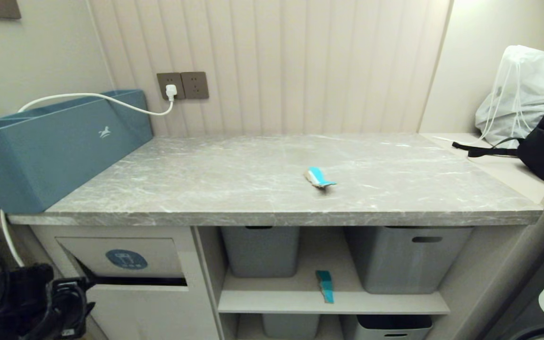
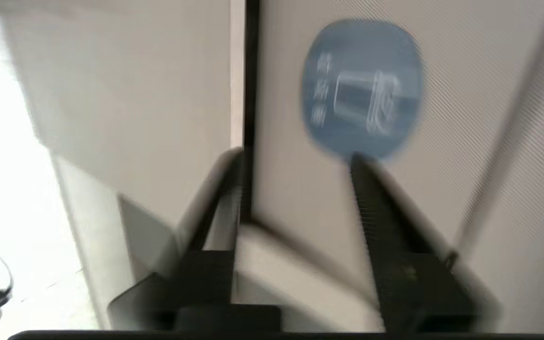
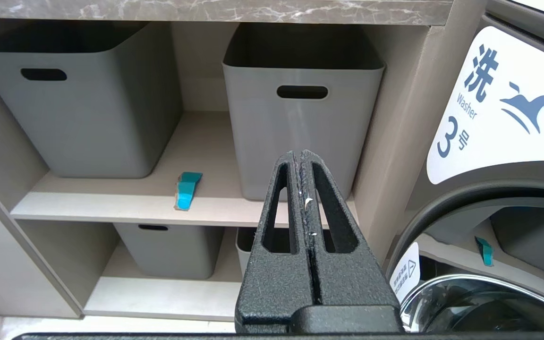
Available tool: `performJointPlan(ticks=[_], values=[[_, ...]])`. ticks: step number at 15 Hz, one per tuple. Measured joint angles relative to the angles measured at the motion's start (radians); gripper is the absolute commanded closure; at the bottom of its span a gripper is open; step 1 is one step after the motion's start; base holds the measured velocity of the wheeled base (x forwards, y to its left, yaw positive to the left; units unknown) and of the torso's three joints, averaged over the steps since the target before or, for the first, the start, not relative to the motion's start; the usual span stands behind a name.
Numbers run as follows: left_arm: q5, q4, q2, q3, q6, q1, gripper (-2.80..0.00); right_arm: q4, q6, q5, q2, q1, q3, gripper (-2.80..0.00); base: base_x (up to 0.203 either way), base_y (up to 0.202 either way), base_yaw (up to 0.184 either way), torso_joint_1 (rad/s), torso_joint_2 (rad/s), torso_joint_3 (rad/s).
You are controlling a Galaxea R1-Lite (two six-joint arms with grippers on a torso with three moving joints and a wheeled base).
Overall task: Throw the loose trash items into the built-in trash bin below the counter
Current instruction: Put the garbage in the trash can, then pick up the garbage
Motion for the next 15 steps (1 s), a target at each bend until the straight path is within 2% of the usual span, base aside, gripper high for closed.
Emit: performJointPlan(ticks=[2,4,6,7,8,10,13,14,15], values=[[0.038,0.059,-0.15,0.067,0.049,0.005,0.0,0.0,0.0,0.0,0.0,0.0,0.0,0.0,0.0,0.0,0.0,0.0,0.0,0.0],[0.079,0.13,-0.333,0.097,0.134,0.011,0.0,0.0,0.0,0.0,0.0,0.0,0.0,0.0,0.0,0.0,0.0,0.0,0.0,0.0],[0.09,0.169,-0.535,0.105,0.272,0.011,0.0,0.0,0.0,0.0,0.0,0.0,0.0,0.0,0.0,0.0,0.0,0.0,0.0,0.0],[0.068,0.173,-0.629,0.088,0.371,0.003,0.0,0.0,0.0,0.0,0.0,0.0,0.0,0.0,0.0,0.0,0.0,0.0,0.0,0.0],[0.023,0.176,-0.709,0.046,0.486,-0.011,0.0,0.0,0.0,0.0,0.0,0.0,0.0,0.0,0.0,0.0,0.0,0.0,0.0,0.0],[-0.121,0.18,-0.81,-0.128,0.712,-0.045,0.0,0.0,0.0,0.0,0.0,0.0,0.0,0.0,0.0,0.0,0.0,0.0,0.0,0.0],[-0.39,0.226,-0.789,-0.465,0.946,-0.13,0.0,0.0,0.0,0.0,0.0,0.0,0.0,0.0,0.0,0.0,0.0,0.0,0.0,0.0],[-0.463,0.27,-0.76,-0.562,1.012,-0.188,0.0,0.0,0.0,0.0,0.0,0.0,0.0,0.0,0.0,0.0,0.0,0.0,0.0,0.0],[-0.525,0.329,-0.723,-0.647,1.087,-0.277,0.0,0.0,0.0,0.0,0.0,0.0,0.0,0.0,0.0,0.0,0.0,0.0,0.0,0.0]])
